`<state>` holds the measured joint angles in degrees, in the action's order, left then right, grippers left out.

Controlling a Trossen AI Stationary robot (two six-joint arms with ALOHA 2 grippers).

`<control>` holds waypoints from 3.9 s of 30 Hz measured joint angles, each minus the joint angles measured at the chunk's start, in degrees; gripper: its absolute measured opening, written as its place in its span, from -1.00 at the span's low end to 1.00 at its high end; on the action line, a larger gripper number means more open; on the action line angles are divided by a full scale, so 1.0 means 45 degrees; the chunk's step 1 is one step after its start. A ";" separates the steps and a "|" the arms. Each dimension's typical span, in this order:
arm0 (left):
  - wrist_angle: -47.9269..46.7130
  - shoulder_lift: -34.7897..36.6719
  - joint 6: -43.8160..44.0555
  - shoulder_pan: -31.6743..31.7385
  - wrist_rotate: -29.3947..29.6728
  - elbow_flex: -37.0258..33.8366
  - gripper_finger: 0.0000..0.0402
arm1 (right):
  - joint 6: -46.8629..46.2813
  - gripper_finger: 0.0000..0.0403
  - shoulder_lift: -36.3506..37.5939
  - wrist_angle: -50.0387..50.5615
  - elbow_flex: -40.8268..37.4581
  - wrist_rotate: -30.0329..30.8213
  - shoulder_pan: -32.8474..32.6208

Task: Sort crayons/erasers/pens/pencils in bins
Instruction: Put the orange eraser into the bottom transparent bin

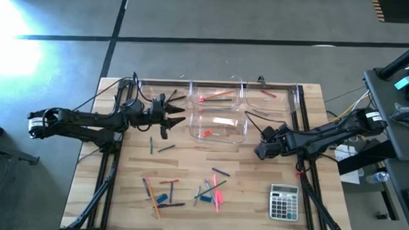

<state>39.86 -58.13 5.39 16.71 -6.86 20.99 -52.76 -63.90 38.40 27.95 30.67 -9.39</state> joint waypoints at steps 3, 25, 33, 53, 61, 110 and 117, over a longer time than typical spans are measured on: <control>0.0000 0.0000 -0.0005 0.0000 -0.0080 0.0000 -0.20 | 0.0282 0.01 0.0000 -0.0022 -0.0140 -0.0303 0.0433; -0.0019 -0.0005 0.0029 0.0005 -0.1131 0.0000 -0.20 | 0.2138 0.01 0.0000 -0.0542 -0.0167 -0.1891 0.1428; -0.0019 -0.0015 0.0034 0.0000 -0.1131 0.0000 -0.20 | 0.2995 0.01 0.0005 -0.0629 -0.0040 -0.1873 0.1428; -0.0221 -0.0019 0.0060 0.0000 -0.1131 0.0000 -0.20 | 0.4998 -0.89 0.0029 0.1341 0.3415 -0.1929 0.1399; -0.0321 -0.0019 0.0058 0.0000 -0.1132 0.0000 -0.20 | 0.5083 -0.45 0.0029 0.2094 0.3447 -0.2777 0.1394; -0.0384 -0.0019 0.0307 0.0000 -0.1131 0.0000 -0.20 | 0.2033 0.15 0.2270 -0.1040 -0.0965 -0.2137 0.1399; -0.0384 -0.0019 0.0296 0.0000 -0.1131 0.0000 -0.20 | 0.2038 0.15 0.1045 -0.1047 -0.0968 -0.1953 0.1399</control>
<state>38.13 -58.22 6.72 16.71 -11.94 20.99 -43.59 -59.20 33.69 23.59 21.88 -3.09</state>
